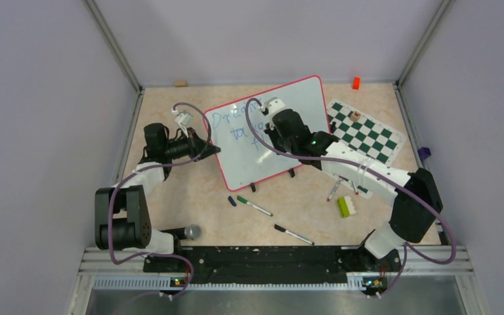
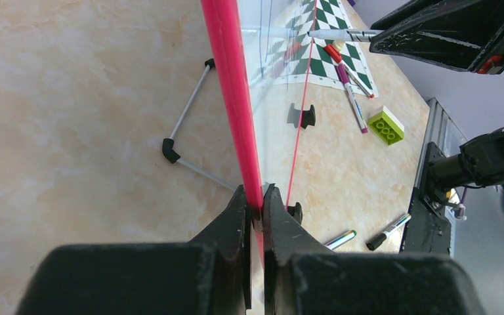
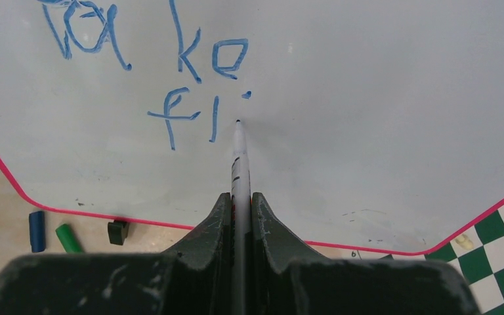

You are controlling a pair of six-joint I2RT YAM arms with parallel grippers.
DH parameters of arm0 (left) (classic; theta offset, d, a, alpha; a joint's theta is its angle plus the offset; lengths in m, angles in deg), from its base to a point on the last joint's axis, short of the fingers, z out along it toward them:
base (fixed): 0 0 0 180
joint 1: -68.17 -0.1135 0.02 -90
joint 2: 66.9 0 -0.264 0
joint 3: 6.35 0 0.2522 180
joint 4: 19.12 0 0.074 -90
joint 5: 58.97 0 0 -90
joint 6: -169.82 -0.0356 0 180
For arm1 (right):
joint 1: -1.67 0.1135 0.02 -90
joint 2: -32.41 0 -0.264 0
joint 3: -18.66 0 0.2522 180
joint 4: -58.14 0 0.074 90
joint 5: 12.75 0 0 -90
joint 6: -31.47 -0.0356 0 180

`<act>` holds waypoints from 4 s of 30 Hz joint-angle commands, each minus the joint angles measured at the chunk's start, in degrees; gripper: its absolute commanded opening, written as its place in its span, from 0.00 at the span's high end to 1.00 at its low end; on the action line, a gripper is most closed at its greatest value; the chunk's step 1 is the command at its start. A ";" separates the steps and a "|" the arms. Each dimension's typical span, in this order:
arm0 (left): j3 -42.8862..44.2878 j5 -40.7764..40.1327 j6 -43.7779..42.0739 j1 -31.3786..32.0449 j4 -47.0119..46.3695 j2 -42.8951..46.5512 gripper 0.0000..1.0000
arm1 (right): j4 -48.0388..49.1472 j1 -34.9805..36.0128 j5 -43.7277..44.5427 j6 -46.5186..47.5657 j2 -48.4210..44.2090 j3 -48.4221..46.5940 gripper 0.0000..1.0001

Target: Write a sentence on the whiteboard

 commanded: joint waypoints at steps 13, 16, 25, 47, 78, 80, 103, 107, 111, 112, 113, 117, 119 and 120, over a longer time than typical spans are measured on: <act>-0.56 -3.15 -8.71 1.34 1.32 0.27 1.00 | 3.05 -0.67 1.96 -0.51 2.59 -2.85 1.00; -0.55 -3.12 -8.70 1.33 1.35 0.25 1.00 | 2.92 -0.71 1.88 -0.58 2.71 -2.60 1.00; -0.53 -3.21 -8.70 1.40 1.37 0.25 1.00 | 0.92 -0.74 0.76 -1.31 1.62 -0.78 1.00; -0.64 -3.22 -8.79 1.43 1.31 0.46 1.00 | -0.89 -0.73 -0.90 -2.03 -0.34 0.86 1.00; -0.55 -3.57 -8.96 1.60 1.55 0.47 1.00 | -0.74 -1.86 5.00 -1.62 -0.69 -3.47 1.00; -0.58 -3.65 -8.96 1.72 1.62 0.43 1.00 | -0.34 -2.05 4.77 -1.49 -0.87 -3.42 1.00; -0.16 -3.70 -9.14 1.77 2.06 0.21 1.00 | -0.04 -2.49 1.50 -0.28 3.11 -5.29 1.00; -0.22 -3.70 -9.14 1.76 2.06 0.20 1.00 | -1.01 -2.51 -0.07 -0.28 2.69 -4.76 1.00; -0.17 -3.75 -9.14 1.81 2.01 0.22 1.00 | -2.19 -2.51 -0.89 -0.37 2.29 -4.46 1.00; -0.17 -3.66 -9.14 1.80 2.06 0.25 1.00 | -2.27 -2.49 -1.01 -0.36 2.12 -4.22 1.00; -0.27 -3.65 -9.20 1.76 2.02 0.27 1.00 | -2.50 -2.51 -1.02 -0.40 1.89 -4.03 1.00; -0.25 -3.75 -9.20 1.81 2.01 0.39 1.00 | -4.04 -2.54 -0.51 -0.12 1.90 -3.90 1.00; -0.31 -3.75 -9.23 1.76 1.99 0.36 1.00 | -4.69 -2.51 0.50 0.07 2.00 -3.77 1.00; -0.31 -3.74 -9.23 1.77 2.06 0.37 1.00 | -4.87 -2.51 1.09 0.07 1.96 -3.71 1.00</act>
